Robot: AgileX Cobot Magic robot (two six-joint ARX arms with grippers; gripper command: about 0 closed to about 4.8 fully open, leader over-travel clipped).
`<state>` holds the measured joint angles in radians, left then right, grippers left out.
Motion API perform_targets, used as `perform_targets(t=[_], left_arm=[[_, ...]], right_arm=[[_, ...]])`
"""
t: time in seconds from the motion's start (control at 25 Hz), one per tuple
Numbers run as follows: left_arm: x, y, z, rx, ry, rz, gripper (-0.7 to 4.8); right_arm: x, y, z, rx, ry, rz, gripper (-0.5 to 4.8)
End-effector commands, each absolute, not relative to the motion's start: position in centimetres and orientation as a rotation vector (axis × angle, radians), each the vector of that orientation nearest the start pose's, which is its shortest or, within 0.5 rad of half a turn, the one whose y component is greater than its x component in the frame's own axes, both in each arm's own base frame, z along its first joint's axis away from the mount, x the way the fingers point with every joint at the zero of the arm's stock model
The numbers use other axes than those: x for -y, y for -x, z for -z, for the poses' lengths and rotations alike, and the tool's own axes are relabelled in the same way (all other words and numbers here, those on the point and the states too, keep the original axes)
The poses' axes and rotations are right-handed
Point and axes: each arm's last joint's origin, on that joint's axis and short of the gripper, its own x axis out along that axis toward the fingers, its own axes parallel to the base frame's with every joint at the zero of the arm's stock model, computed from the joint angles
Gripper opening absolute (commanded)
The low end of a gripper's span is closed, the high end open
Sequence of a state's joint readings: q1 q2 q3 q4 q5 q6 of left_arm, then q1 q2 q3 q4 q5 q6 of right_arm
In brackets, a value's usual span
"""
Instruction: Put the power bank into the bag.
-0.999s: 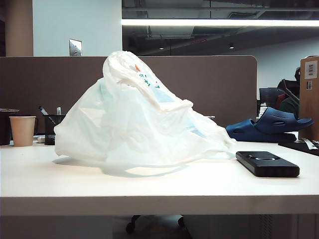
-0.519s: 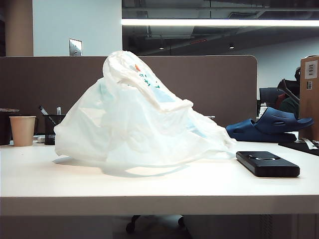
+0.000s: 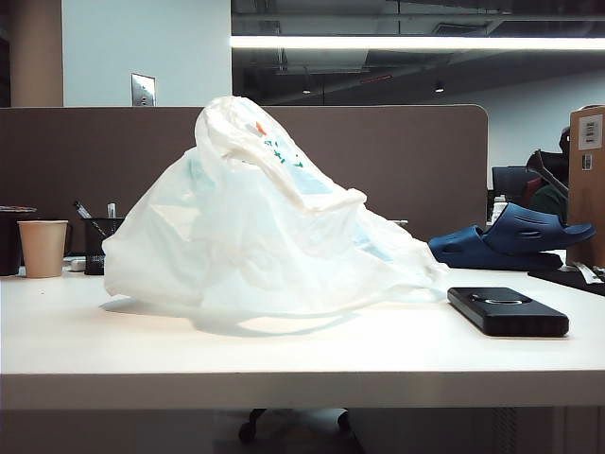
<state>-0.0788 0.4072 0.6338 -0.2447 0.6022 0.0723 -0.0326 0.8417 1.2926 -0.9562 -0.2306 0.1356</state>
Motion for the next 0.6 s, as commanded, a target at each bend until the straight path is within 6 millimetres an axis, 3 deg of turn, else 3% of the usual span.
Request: perform_targets(t=[0.04, 0.32, 0.6], left_arm=[[2.5, -9.8, -33.2, 0.028, -0.096, 0.697, -0.06], [2.7, -12.2, -34.6, 0.003, -0.149, 0.738, -0.06], [3.0, -14.9, -33.5, -0.090, -0.134, 0.749, -0.06]], right_arm=[[-0.4, -13.8, -41.6, -0.567, -0.217, -0.196, -0.09], [-0.8, -17.5, -40.2, -0.684, -0.251, -0.272, -0.09], [-2.8, -21.7, -37.5, -0.850, -0.232, -0.336, -0.09]])
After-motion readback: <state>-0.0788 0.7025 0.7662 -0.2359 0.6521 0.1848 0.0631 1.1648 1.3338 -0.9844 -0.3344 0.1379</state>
